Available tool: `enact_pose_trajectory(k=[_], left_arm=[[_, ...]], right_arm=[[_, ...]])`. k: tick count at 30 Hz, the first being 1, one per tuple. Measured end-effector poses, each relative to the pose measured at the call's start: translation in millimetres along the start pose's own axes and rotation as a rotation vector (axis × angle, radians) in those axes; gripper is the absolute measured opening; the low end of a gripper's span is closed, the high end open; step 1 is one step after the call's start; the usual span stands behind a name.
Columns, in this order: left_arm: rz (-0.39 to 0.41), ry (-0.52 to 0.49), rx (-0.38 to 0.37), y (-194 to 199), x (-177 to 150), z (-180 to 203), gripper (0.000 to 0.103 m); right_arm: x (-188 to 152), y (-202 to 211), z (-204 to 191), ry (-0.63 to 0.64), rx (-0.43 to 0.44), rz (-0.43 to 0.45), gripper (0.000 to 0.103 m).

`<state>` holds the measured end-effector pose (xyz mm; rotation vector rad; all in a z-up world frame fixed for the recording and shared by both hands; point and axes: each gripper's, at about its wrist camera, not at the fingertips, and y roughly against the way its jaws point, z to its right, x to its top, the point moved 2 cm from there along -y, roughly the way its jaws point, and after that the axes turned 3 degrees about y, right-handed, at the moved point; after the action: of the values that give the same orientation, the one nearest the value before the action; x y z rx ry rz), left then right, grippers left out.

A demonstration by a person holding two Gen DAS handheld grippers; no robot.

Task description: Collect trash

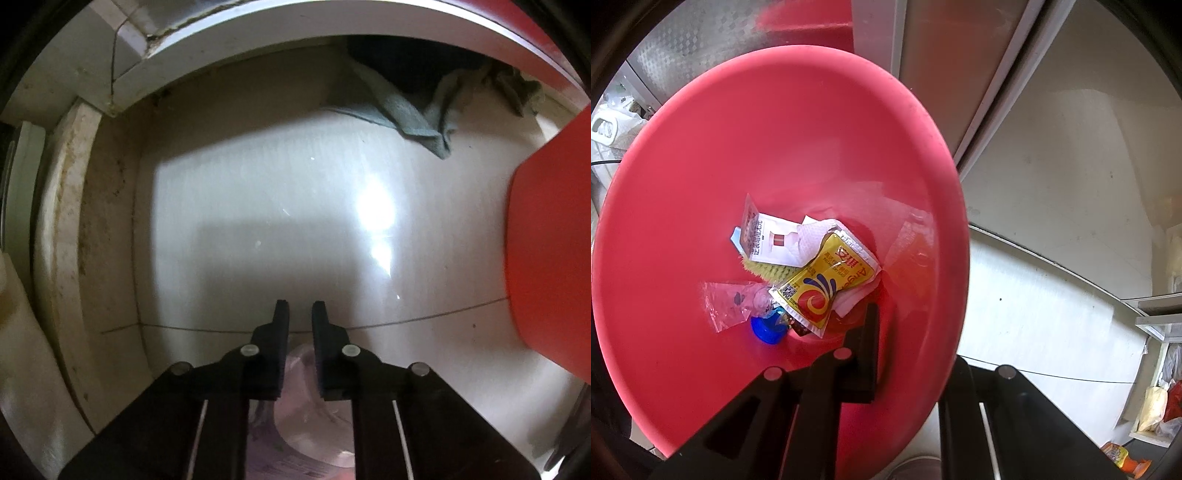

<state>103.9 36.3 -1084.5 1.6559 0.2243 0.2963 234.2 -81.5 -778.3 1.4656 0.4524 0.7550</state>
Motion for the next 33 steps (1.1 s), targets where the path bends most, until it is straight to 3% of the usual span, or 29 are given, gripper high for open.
enact_pose_trajectory(k=[6, 8, 14, 18, 25, 26, 33], left_arm=[[0.04, -0.009, -0.028, 8.1, 2.1, 14.6, 0.008], [0.056, -0.024, -0.032, 16.0, 0.7, 19.4, 0.0], [0.108, -0.043, -0.074, 44.7, 2.1, 15.3, 0.0], [0.15, -0.034, -0.083, 74.4, 6.4, 7.3, 0.0], [0.205, -0.066, -0.03, 141.2, 10.7, -3.4, 0.0], [0.21, -0.067, -0.029, 165.3, 16.7, 10.7, 0.0], [0.275, -0.141, -0.086, 244.3, 20.0, 23.6, 0.0]], right_arm=[[20.3, -4.0, -5.6, -0.004, 0.002, 0.006, 0.009], [27.3, -5.5, -7.4, -0.003, 0.003, 0.006, 0.009], [21.0, -4.1, -7.0, -0.009, 0.003, 0.009, 0.009], [24.4, -4.7, -10.0, -0.019, 0.005, 0.006, 0.01], [50.1, -11.4, -17.8, -0.021, 0.02, -0.001, 0.01], [56.0, -12.7, -19.3, -0.023, 0.024, -0.005, 0.01], [87.5, -16.3, -27.8, -0.024, 0.042, -0.016, 0.01]])
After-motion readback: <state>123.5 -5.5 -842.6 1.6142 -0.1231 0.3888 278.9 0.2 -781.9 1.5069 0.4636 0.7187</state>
